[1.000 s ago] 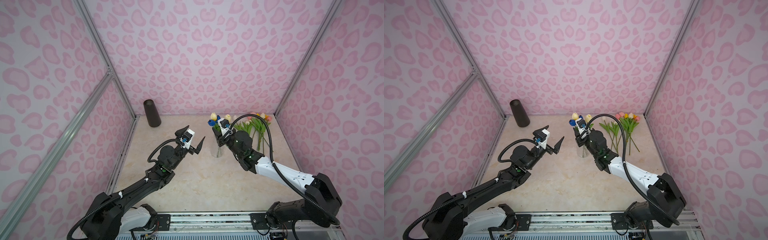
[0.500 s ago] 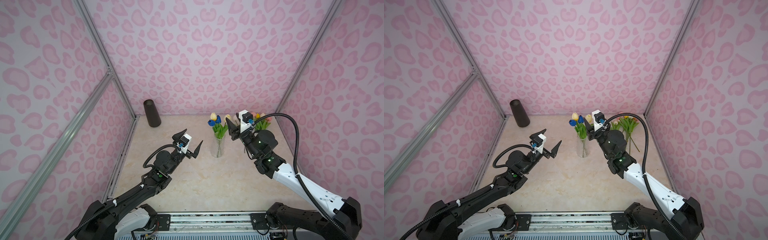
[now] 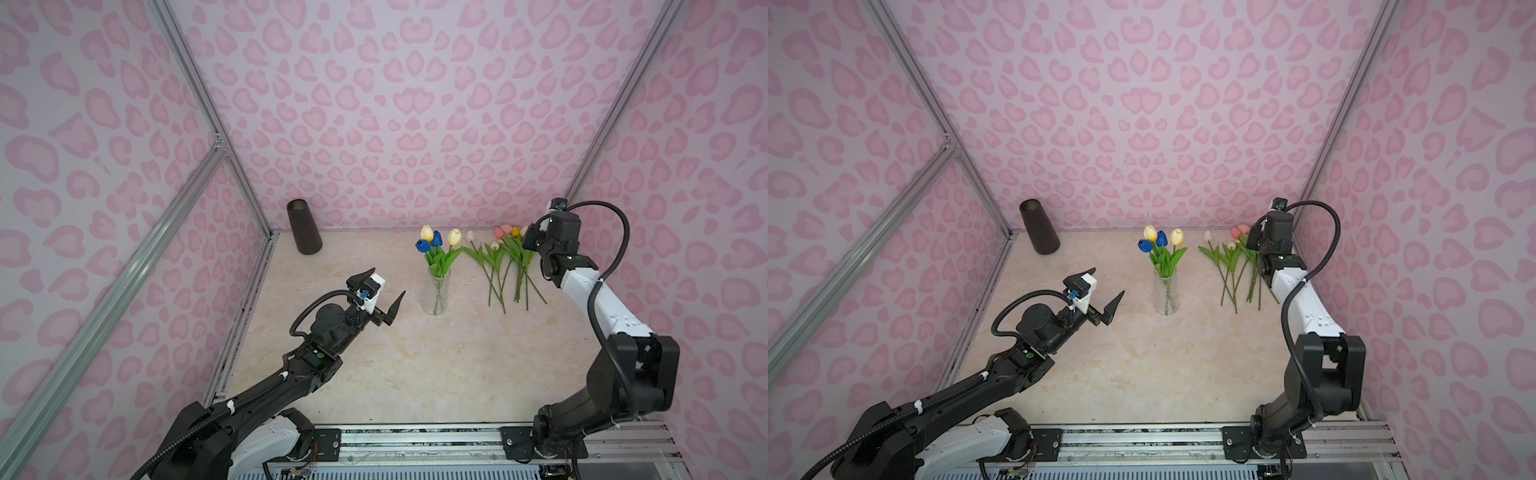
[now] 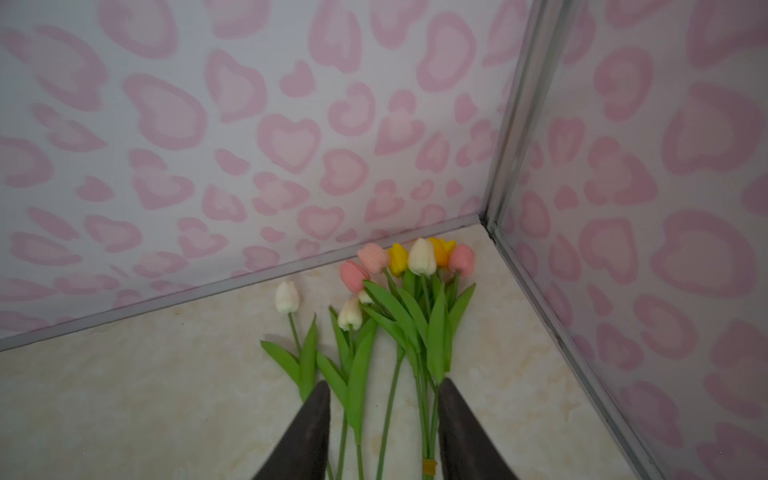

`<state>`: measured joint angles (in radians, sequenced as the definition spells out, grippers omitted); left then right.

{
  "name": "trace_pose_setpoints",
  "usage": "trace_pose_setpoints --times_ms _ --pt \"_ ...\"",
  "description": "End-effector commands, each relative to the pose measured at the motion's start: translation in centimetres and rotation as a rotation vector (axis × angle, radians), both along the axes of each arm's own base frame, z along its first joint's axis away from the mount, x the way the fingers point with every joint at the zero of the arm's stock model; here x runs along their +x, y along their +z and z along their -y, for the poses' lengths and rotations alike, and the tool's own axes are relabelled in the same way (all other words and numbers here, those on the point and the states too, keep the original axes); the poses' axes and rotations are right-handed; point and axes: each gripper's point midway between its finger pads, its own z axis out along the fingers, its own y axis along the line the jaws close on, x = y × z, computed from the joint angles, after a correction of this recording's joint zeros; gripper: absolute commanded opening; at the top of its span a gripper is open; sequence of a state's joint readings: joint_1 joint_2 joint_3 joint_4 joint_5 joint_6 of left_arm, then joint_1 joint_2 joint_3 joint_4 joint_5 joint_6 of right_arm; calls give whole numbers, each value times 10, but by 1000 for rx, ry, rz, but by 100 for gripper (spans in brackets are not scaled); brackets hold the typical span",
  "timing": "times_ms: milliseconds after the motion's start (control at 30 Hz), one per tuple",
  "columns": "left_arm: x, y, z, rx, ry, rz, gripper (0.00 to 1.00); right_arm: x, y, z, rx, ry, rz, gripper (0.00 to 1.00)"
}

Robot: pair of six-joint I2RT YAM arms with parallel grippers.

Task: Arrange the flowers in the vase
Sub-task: 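Release the blue tulip and move the right gripper back to the tulip pile, then lower the right gripper and close it on the banded bundle of tulip stems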

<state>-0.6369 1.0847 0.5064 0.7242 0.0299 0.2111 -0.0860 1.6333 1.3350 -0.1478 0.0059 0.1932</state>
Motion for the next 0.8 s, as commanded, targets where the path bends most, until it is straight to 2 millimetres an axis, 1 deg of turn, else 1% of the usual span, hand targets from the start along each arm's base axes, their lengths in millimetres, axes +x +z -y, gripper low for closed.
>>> trace_pose_setpoints --times_ms 0,67,100,167,200,233,333,433,533,767 --pt "0 8 5 -5 -20 19 97 -13 -74 -1 143 47 -287 36" --pt "2 4 6 7 -18 17 97 -10 -97 3 172 49 -356 32" --pt "4 0 6 17 -13 13 97 -9 -108 4 174 45 -383 32" --pt "7 -4 6 30 0 6 97 -6 -126 4 181 43 -419 34" --pt "9 -5 6 34 6 6 98 -8 -139 3 188 48 -452 35" --pt "10 -5 6 35 8 6 98 -3 -139 4 183 48 -456 36" --pt "11 -3 9 41 -1 11 98 -3 -160 6 176 42 -526 38" --pt "13 -1 9 36 3 14 98 -3 -175 7 172 34 -554 36" --pt "14 -3 8 39 14 13 98 -4 -186 8 178 28 -588 34" --pt "15 -3 5 40 31 11 98 -8 -202 8 185 20 -633 32"
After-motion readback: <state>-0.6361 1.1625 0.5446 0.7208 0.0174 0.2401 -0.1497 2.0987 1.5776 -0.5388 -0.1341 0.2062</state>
